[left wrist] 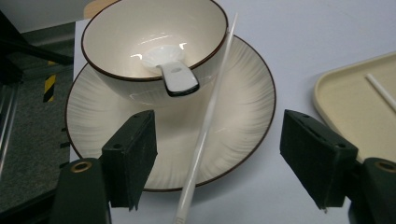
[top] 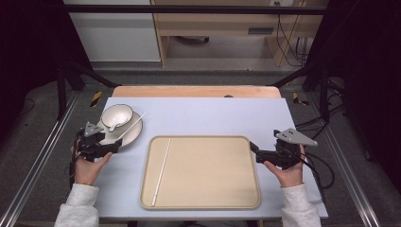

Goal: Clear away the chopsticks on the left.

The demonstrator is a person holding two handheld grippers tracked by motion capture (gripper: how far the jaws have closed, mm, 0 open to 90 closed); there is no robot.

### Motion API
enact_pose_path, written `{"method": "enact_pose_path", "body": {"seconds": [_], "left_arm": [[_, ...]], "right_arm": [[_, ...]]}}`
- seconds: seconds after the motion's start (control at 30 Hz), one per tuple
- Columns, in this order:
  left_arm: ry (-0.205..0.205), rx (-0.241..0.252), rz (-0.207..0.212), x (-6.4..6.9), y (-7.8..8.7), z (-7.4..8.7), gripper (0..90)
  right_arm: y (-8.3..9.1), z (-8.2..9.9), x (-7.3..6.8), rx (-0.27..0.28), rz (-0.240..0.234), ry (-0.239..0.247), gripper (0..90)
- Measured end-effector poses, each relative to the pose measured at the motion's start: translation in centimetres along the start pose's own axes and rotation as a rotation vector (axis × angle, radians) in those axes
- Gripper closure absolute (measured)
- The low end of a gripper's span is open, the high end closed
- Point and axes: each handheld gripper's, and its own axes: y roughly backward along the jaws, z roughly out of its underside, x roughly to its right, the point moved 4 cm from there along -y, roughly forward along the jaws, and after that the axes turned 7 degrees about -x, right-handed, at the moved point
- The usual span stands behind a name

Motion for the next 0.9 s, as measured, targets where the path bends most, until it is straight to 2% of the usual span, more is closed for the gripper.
{"method": "enact_pose_path", "body": {"seconds": [0.27,0.43,0.5,0.9], "left_arm": [[-0.002,-0.034,0.009,-0.5,-1.9,0.0,34.9],[-0.003,-0.056,0.016,-0.6,-3.2,0.0,47.6],[-0.015,-0.076,0.018,-0.6,-3.9,0.0,51.8],[-0.046,-0.113,0.032,-0.7,-5.0,0.0,71.5]], "right_arm": [[-0.3,0.1,-0.1,-0.010,0.001,0.007,4.2],[-0.3,0.1,-0.1,-0.013,0.000,0.007,4.2],[-0.4,0.1,-0.1,-0.015,0.000,0.007,4.3],[-0.7,0.2,-0.3,-0.025,-0.001,0.014,4.3]]}}
